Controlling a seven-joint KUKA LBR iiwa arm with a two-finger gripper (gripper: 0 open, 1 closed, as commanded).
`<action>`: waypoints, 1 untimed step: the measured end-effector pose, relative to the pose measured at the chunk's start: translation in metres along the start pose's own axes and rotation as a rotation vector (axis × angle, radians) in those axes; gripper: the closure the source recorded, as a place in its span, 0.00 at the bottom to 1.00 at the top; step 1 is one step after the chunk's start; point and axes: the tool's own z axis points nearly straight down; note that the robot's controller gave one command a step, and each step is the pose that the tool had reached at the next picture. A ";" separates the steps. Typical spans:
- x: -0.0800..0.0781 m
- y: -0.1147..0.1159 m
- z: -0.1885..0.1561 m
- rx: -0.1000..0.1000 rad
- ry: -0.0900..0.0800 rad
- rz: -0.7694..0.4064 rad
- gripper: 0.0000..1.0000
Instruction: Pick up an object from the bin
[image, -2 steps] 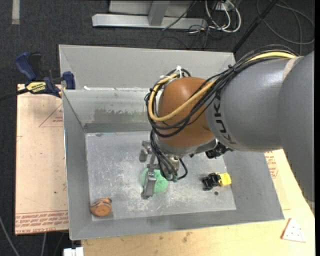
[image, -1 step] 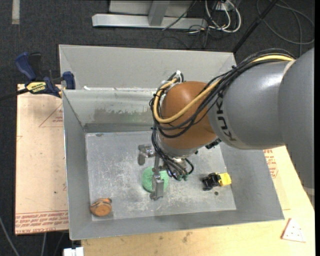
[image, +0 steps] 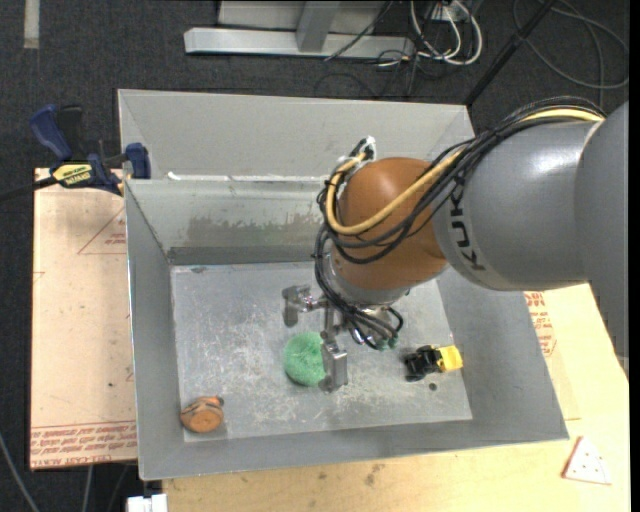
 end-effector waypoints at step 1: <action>0.014 -0.033 0.032 0.000 0.001 0.229 1.00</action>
Offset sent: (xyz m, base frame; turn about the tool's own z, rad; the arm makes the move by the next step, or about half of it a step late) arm 0.0000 0.0000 0.0000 0.0000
